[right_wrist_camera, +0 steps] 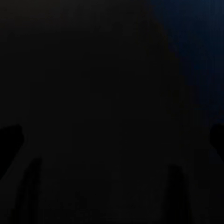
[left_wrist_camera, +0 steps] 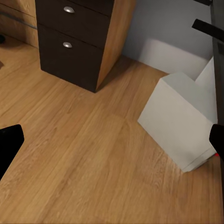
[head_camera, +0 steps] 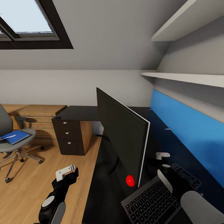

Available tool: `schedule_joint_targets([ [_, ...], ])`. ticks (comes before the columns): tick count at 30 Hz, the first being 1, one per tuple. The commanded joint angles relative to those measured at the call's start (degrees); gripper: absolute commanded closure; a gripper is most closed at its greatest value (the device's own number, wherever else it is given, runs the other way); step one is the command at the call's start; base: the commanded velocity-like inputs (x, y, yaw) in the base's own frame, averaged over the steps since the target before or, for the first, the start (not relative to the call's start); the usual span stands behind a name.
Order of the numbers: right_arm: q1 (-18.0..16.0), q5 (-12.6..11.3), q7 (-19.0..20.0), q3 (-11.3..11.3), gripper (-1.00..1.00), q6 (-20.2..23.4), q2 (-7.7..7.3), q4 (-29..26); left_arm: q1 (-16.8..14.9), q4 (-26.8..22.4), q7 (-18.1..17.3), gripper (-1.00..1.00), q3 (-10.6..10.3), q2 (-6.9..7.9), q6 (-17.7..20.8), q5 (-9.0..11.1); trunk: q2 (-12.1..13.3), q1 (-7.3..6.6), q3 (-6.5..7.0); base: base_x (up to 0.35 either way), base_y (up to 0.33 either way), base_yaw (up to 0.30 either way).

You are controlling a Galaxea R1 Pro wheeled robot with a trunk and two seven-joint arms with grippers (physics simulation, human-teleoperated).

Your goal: In the bedroom, organize the workspace by keeping the computer under the desk, ensuring the monitor is on the desk, placing the keyboard on the desk next to the monitor, placing the mouse on the desk next to the keyboard, moving the folder from the swivel chair onto the desk next to the mouse, stacking the notebook on top of the folder with the pen on top of the notebook, and positioning the swivel chair next to the desk.

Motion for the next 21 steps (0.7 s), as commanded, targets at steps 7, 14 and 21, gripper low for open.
schedule_joint_targets([
  [7, -0.05, -0.51, -0.54, 0.47, -1.00, 0.25, -0.10, -0.10, -0.04, 0.02, 0.45, -1.00, -0.07, 0.01, 0.20, 0.54, -0.04, 0.00, -0.06, 0.000, 0.000, 0.000],
  [14, -0.09, -0.67, -0.31, -3.50, -1.00, 2.26, -0.05, 0.22, -0.04, 0.05, 0.45, -1.00, -0.07, 0.09, 0.20, 0.55, -0.04, 0.00, -0.06, 0.000, 0.000, 0.000],
  [21, -0.09, -0.72, -0.23, -4.91, -1.00, 3.09, -0.05, 0.30, -0.04, 0.05, 0.45, -1.00, -0.07, 0.09, 0.21, 0.55, -0.04, 0.00, -0.06, 0.000, 0.000, 0.000],
])
